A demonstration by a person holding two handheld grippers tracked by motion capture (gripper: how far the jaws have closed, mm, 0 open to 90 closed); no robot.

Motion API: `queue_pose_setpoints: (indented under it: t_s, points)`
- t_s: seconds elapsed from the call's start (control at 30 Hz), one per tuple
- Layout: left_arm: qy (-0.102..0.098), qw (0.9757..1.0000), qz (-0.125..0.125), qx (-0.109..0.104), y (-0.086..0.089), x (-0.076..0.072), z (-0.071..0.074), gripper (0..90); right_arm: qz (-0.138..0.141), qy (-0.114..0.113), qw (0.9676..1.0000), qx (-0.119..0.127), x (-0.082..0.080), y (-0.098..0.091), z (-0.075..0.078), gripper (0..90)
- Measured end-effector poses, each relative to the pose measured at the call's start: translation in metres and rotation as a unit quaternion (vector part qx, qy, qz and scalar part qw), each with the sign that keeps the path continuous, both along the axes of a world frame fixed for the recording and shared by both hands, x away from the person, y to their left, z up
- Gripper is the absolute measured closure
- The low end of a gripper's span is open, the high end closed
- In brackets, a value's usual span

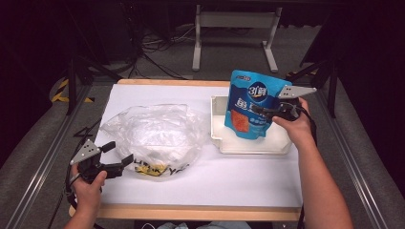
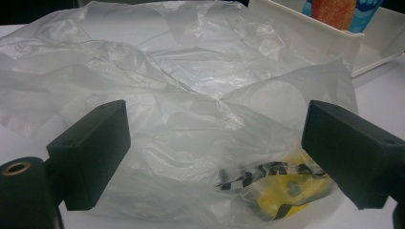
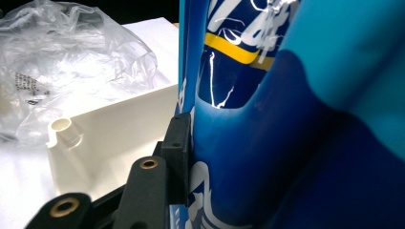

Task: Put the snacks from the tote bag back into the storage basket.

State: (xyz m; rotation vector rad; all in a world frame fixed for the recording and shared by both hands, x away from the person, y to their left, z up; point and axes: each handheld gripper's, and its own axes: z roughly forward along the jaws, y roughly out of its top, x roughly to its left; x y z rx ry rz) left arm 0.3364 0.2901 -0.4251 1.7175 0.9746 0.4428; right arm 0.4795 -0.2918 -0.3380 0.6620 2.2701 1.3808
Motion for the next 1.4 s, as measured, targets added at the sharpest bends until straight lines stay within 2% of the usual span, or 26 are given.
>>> queue_pose_setpoints:
  t_s: [0.17,0.27,0.37,0.5,0.67,0.93,1.17,1.4]
  points:
    - [0.0,1.0,-0.002,0.002,-0.001,0.0,0.0,10.0,-0.008,0.004,0.9999,0.013,-0.005,-0.004,-0.002,56.8]
    - [0.001,1.0,-0.001,0.001,-0.001,0.0,0.0,10.0,-0.011,0.01,0.9998,0.014,-0.006,-0.004,-0.003,49.8]
    - [0.0,1.0,-0.001,-0.001,-0.001,0.001,0.0,10.0,-0.018,0.022,0.9992,0.028,-0.007,-0.004,-0.004,37.2]
    - [0.002,1.0,-0.005,0.0,-0.003,0.004,-0.001,10.0,-0.027,0.013,0.9989,0.036,-0.012,-0.004,-0.002,29.7]
    - [0.003,1.0,-0.006,-0.001,-0.003,0.005,-0.001,9.9,-0.049,0.0,0.9978,0.045,-0.019,-0.012,0.003,27.9]
    - [0.003,1.0,-0.008,-0.002,-0.004,0.006,-0.001,9.9,-0.061,-0.004,0.9973,0.041,-0.031,-0.023,0.009,27.0]
    - [0.004,1.0,-0.007,-0.002,-0.004,0.006,-0.001,10.0,-0.082,-0.015,0.9947,0.06,-0.055,-0.04,0.022,25.9]
    - [0.003,1.0,-0.004,-0.002,-0.002,0.005,0.0,10.0,-0.098,-0.023,0.9936,0.052,-0.08,-0.05,0.032,25.9]
